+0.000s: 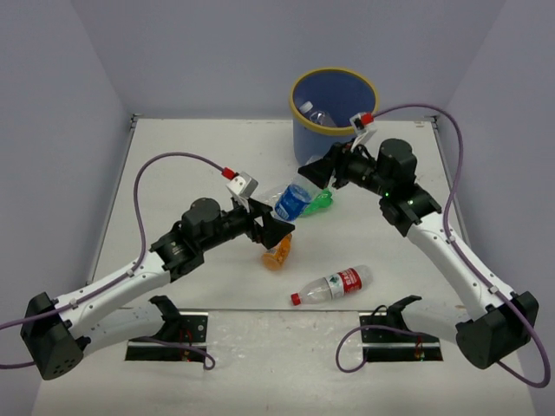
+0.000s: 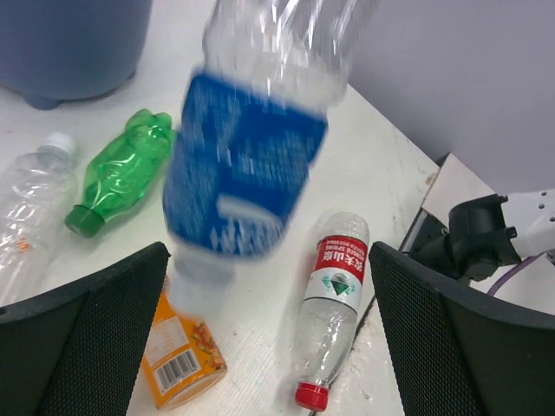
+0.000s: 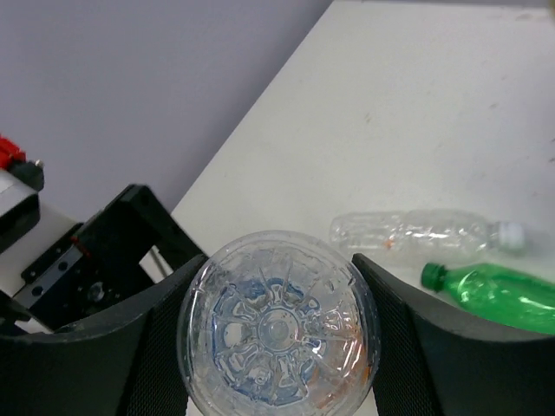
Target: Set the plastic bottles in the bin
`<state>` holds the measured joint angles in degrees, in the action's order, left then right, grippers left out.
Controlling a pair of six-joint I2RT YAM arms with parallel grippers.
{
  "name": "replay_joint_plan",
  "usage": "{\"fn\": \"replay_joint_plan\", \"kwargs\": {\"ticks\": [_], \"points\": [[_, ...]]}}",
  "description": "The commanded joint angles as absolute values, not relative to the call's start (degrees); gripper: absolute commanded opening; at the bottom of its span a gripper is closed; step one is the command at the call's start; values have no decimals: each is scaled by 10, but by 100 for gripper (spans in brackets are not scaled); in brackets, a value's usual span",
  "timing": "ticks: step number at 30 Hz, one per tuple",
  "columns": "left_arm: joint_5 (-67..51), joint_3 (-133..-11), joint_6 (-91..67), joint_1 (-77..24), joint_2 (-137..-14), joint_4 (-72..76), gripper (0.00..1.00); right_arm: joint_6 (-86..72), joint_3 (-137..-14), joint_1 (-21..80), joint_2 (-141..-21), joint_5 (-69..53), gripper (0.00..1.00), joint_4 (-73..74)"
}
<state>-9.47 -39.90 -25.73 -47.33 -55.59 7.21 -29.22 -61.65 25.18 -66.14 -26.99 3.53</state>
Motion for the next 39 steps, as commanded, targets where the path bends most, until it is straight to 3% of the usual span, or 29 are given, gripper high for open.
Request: {"fn": "replay_joint_plan", "kwargs": {"ticks": [1, 10, 14, 15, 16, 21, 39], "points": [[-25, -381, -247, -473, -499, 40, 100, -254, -700, 223, -678, -178, 0, 39], [25, -365, -259, -473, -493, 19, 100, -146, -868, 210, -773, 169, 0, -39], [37, -369, -266, -473, -523, 8, 100, -99, -959, 207, -862, 224, 6, -16], [41, -370, -269, -473, -535, 7, 100, -88, -986, 207, -893, 227, 11, -6], [43, -372, -270, -473, -544, 7, 100, -82, -1012, 207, -923, 228, 23, 7], [34, -392, -270, -473, -598, 1, 100, -99, -1119, 207, -1004, 254, 97, 91], [4, -393, -275, -473, -690, -12, 100, -132, -968, 207, -827, 212, 99, 123]]}}
